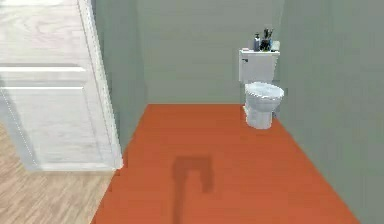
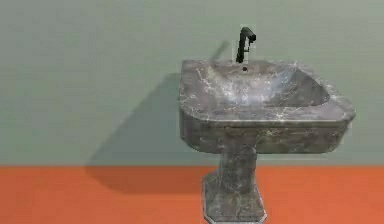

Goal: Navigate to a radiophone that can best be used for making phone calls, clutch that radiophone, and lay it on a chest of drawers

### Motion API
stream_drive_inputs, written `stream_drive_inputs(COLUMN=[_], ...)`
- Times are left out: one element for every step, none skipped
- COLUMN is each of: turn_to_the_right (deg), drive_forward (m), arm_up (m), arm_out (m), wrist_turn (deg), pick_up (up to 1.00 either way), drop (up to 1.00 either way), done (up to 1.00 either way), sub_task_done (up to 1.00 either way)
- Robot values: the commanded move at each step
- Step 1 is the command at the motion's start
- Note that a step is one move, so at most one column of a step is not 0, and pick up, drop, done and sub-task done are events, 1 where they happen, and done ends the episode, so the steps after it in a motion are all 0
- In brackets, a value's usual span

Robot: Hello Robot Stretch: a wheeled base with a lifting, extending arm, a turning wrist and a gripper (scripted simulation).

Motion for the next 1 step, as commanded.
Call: stream_drive_inputs(turn_to_the_right=[-45.0], drive_forward=[0.00], arm_up=[0.00], arm_out=[0.00], wrist_turn=[0.0], pick_up=[0.00], drop=[0.00], done=[0.00], sub_task_done=[0.00])
